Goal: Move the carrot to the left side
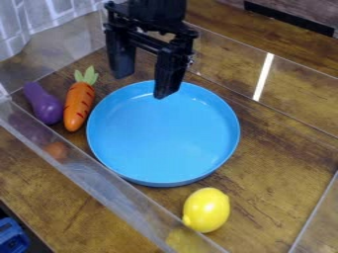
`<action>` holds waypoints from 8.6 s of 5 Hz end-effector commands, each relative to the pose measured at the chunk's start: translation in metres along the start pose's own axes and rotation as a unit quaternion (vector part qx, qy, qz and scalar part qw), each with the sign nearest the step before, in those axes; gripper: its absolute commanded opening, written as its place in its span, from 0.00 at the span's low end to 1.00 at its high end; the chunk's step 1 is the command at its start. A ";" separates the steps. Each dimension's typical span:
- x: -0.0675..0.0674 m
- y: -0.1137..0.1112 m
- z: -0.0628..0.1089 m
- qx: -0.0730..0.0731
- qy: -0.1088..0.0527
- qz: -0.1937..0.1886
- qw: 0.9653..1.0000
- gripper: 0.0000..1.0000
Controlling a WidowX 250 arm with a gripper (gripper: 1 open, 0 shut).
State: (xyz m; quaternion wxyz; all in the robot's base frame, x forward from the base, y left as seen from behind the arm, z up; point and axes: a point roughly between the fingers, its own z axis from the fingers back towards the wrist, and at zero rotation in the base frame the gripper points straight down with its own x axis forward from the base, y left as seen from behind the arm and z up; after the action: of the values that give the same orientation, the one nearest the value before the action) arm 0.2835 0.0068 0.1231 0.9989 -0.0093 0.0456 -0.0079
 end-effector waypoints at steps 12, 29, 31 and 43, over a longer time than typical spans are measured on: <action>-0.006 -0.009 0.027 0.025 -0.013 -0.030 0.999 1.00; 0.000 0.063 0.005 0.051 -0.036 0.006 0.998 1.00; -0.012 0.134 -0.013 0.038 -0.065 0.051 0.996 1.00; 0.031 0.134 -0.079 -0.010 -0.105 0.054 0.993 1.00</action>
State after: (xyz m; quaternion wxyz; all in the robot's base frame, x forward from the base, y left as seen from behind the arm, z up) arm 0.3051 0.1366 0.0206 0.9978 -0.0296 -0.0354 0.0472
